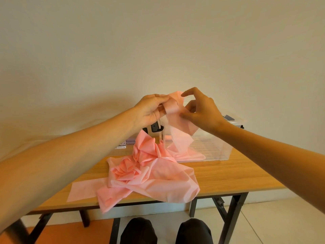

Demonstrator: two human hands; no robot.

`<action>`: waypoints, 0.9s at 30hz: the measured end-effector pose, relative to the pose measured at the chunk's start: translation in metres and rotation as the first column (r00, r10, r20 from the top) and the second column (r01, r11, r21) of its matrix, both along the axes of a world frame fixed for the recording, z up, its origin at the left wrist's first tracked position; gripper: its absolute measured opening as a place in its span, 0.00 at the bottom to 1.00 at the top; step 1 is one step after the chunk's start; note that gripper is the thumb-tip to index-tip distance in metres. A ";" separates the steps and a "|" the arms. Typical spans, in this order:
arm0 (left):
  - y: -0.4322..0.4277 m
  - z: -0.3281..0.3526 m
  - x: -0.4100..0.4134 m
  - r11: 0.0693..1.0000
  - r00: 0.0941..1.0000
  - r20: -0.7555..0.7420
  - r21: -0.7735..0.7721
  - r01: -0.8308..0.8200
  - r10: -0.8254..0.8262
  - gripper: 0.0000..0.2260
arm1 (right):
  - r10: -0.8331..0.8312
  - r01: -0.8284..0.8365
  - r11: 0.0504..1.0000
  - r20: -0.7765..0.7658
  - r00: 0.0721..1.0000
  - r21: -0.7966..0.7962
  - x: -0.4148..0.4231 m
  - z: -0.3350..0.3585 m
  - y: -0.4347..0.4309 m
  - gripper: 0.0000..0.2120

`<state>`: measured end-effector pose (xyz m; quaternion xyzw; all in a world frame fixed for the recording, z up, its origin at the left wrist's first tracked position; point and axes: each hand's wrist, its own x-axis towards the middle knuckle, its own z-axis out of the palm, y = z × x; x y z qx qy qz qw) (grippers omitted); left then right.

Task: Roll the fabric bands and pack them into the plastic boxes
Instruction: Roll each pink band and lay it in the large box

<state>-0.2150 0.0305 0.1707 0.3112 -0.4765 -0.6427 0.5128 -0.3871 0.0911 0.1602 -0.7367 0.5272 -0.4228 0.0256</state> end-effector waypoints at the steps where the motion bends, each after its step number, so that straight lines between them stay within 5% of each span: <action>1: -0.002 0.000 0.002 1.000 0.999 0.031 -0.002 -0.024 0.025 0.06 | 0.023 -0.024 0.999 0.039 0.999 0.033 -0.002 0.003 0.001 0.19; 10: -0.008 -0.008 0.016 0.981 0.906 0.381 -0.021 -0.194 0.187 0.09 | 0.074 -0.195 0.967 0.551 0.831 0.163 -0.017 0.032 0.005 0.05; 13: -0.002 -0.008 0.019 0.973 0.808 0.543 -0.114 -0.201 0.231 0.08 | 0.024 -0.173 0.968 0.623 0.782 0.180 -0.016 0.040 0.000 0.03; 15: 0.004 -0.005 0.019 0.931 0.664 0.659 -0.314 -0.184 0.353 0.07 | 0.010 -0.181 0.967 0.686 0.728 0.178 -0.017 0.047 -0.003 0.04; 17: 0.010 -0.002 0.018 0.840 0.611 0.621 -0.524 -0.143 0.491 0.11 | 0.017 -0.212 0.962 0.738 0.675 0.172 -0.018 0.056 -0.005 0.04; 21: 0.033 0.005 0.010 0.782 0.741 0.561 -0.618 0.081 0.368 0.27 | 0.026 -0.237 0.959 0.782 0.622 0.157 -0.014 0.073 -0.005 0.07; 27: 0.039 0.009 -0.010 0.681 0.685 0.523 -0.730 0.052 0.508 0.46 | 0.121 -0.276 0.954 0.693 0.711 0.117 -0.002 0.083 0.001 0.11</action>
